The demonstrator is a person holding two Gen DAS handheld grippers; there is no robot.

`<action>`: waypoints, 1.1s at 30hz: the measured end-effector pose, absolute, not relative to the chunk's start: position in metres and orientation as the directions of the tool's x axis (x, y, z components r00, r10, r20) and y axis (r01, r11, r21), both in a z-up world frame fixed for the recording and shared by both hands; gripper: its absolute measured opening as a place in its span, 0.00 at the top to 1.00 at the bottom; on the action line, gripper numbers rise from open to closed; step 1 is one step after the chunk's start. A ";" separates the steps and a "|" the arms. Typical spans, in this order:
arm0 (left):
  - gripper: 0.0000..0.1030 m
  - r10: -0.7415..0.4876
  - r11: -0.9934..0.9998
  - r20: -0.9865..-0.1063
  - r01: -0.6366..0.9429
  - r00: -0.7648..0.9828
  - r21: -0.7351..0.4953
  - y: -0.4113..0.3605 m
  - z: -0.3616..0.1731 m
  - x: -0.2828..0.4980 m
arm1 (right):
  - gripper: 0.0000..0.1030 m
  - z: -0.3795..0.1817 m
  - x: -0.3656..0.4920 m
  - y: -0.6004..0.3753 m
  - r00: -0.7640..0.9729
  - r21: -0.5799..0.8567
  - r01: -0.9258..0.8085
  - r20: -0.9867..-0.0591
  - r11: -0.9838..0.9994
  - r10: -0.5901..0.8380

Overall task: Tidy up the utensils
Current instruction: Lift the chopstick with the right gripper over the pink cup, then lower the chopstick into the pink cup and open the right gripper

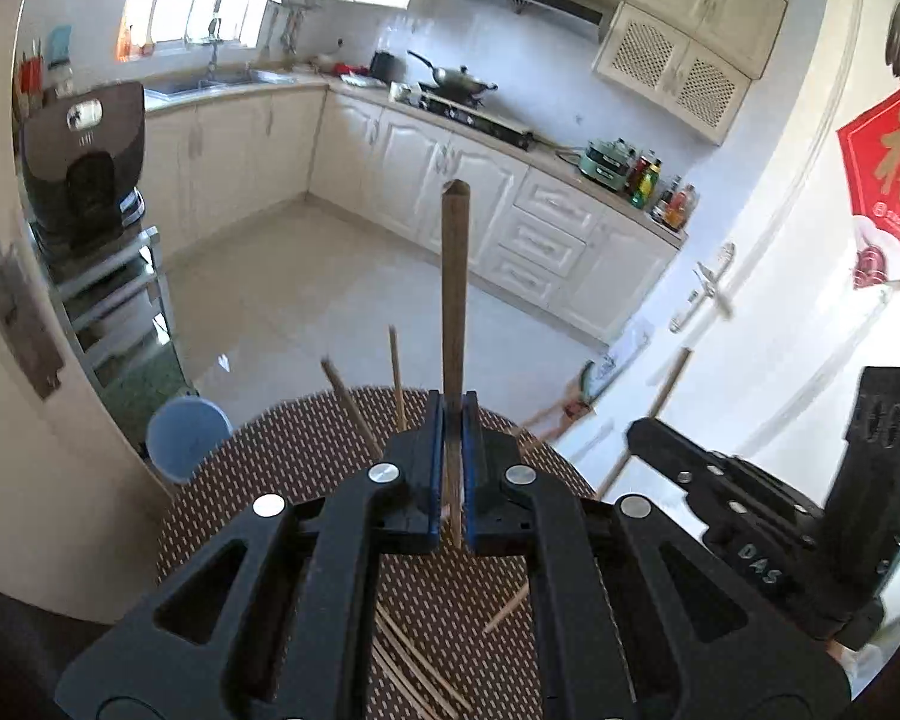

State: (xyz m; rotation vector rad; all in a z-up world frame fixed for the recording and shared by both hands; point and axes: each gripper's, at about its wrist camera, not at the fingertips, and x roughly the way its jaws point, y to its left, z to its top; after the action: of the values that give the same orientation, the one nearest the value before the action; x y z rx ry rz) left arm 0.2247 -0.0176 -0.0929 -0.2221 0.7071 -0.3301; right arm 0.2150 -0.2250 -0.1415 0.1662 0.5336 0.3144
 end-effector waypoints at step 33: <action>0.94 -0.262 0.964 -0.747 0.134 0.612 -0.229 -0.042 -0.192 0.295 | 0.95 -0.146 0.293 -0.232 0.850 0.192 -0.302 -0.389 0.934 0.355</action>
State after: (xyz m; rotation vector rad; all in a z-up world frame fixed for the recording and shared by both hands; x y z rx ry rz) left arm 0.2948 -0.0416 -0.1924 -0.1561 0.8846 -0.2292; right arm 0.2928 -0.2318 -0.1462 0.1257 0.4329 0.3465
